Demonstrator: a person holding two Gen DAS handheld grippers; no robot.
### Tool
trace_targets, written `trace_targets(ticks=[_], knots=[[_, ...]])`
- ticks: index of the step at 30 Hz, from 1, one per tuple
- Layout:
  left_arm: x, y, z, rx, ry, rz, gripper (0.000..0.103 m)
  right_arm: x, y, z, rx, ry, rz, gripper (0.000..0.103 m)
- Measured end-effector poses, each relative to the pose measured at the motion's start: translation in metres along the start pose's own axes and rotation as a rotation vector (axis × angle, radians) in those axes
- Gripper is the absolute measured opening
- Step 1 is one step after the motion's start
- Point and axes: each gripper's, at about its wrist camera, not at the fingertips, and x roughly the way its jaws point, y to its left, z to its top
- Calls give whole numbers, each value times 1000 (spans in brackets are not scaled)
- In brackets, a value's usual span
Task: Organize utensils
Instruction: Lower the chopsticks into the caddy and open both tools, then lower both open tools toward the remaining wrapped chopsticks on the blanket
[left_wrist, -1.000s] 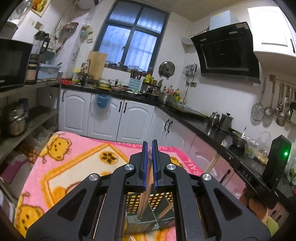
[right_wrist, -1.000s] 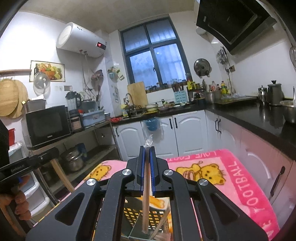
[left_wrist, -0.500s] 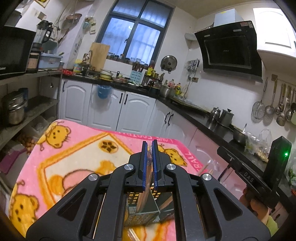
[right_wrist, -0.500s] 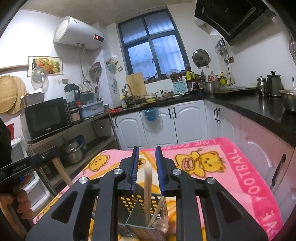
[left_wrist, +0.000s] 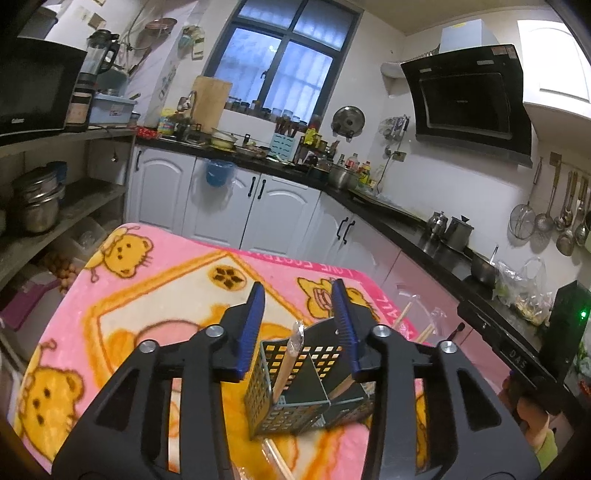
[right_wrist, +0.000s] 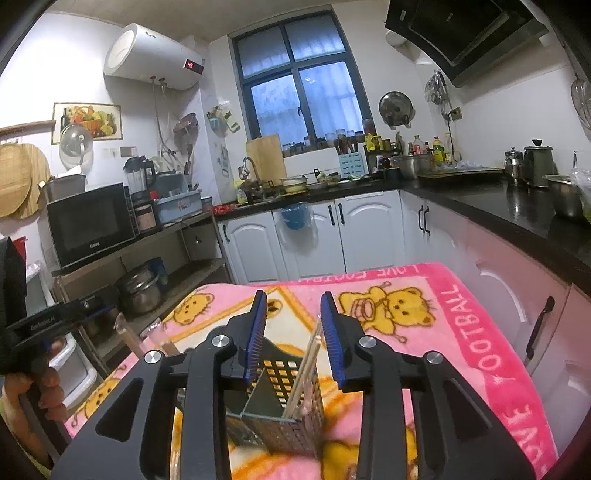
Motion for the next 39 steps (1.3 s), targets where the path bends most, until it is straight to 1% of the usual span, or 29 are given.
trace_targets(ticks=[1, 2, 7, 8, 10, 13, 15, 21, 25, 30, 39], knots=[[-2, 0, 0, -1, -2, -1, 40, -2, -1, -1, 2, 3, 1, 31], [-3, 1, -1, -1, -4, 0, 43, -3, -2, -2, 3, 6, 1, 33], [-15, 1, -1, -9, -21, -1, 68, -10, -3, -5, 1, 11, 1, 36], [-18, 2, -1, -11, -26, 1, 70, -13, -4, -6, 4, 14, 1, 37], [-25, 3, -1, -16, -40, 11, 85, -17, -6, -11, 7, 17, -1, 39], [-33, 4, -4, -20, -44, 13, 90, -24, -9, -18, 10, 26, 1, 42], [-36, 4, -6, -26, -38, 17, 92, -29, -9, -22, 11, 30, 1, 45], [-44, 5, -19, -24, -19, 28, 92, -37, -7, -35, -6, 64, 8, 49], [-47, 4, -31, -26, 2, 29, 92, -42, -3, -42, -19, 82, 15, 50], [-50, 5, -48, -35, 30, 29, 92, -49, 3, -49, -26, 95, 30, 54], [-50, 10, -75, -51, 87, 46, 92, -52, 7, -67, -23, 140, 44, 57]])
